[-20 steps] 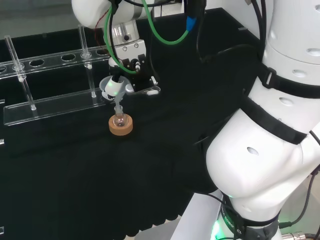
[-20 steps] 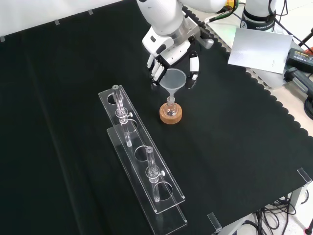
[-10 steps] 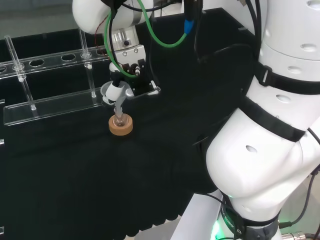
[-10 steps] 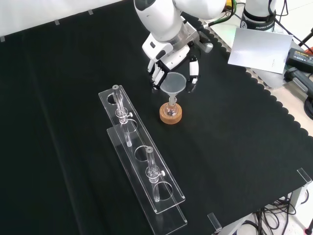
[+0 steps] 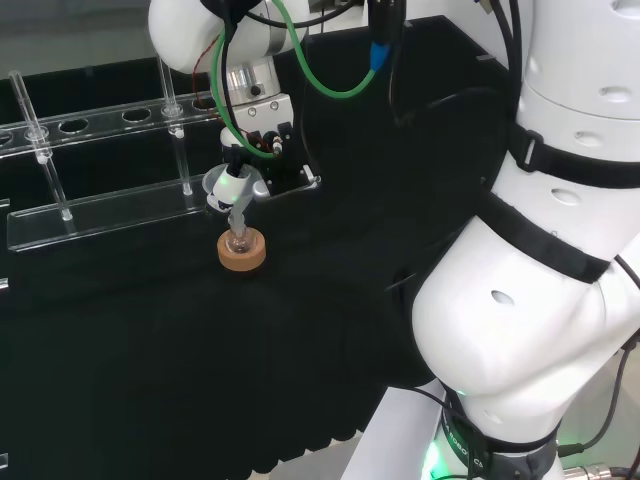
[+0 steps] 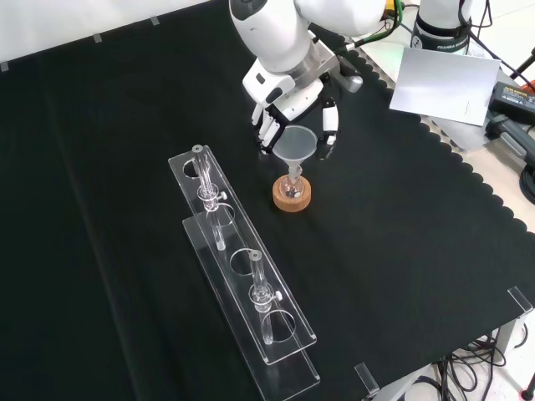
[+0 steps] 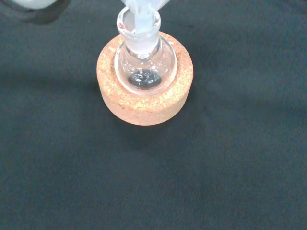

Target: Place the funnel on the round-bottom flask.

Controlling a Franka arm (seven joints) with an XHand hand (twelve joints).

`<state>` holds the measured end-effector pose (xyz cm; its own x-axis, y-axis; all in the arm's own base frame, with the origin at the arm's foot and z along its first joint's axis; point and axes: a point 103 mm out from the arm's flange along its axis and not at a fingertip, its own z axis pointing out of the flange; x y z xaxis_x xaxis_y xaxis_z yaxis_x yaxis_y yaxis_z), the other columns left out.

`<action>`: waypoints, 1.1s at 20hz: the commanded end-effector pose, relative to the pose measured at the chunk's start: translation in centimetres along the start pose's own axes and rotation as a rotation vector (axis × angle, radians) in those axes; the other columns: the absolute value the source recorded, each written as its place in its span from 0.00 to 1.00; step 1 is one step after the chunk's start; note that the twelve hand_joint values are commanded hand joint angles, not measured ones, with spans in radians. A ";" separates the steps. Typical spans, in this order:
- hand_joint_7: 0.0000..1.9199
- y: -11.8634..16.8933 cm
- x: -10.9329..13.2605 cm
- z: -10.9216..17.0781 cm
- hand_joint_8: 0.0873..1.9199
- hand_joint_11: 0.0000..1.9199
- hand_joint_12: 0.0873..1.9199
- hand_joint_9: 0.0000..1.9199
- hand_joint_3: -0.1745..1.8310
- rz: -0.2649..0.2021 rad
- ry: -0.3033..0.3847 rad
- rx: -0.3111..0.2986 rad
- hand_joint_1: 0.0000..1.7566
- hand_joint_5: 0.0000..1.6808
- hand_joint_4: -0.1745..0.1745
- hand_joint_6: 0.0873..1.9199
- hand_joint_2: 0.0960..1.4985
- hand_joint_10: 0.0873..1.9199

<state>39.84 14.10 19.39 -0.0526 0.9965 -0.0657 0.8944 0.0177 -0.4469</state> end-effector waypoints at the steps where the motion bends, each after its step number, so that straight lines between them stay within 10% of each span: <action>1: 0.34 0.1 -0.1 0.1 0.35 0.32 0.63 0.49 0.36 0.002 0.007 0.003 0.44 0.31 0.39 0.25 0.51 0.19; 22: 0.31 0.5 -0.3 0.6 0.36 0.31 0.64 0.46 0.36 -0.005 0.017 0.028 0.43 0.27 0.36 0.22 0.48 0.21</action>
<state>40.13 13.78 18.63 -0.0459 0.9975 -0.0543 0.8831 0.0151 -0.4689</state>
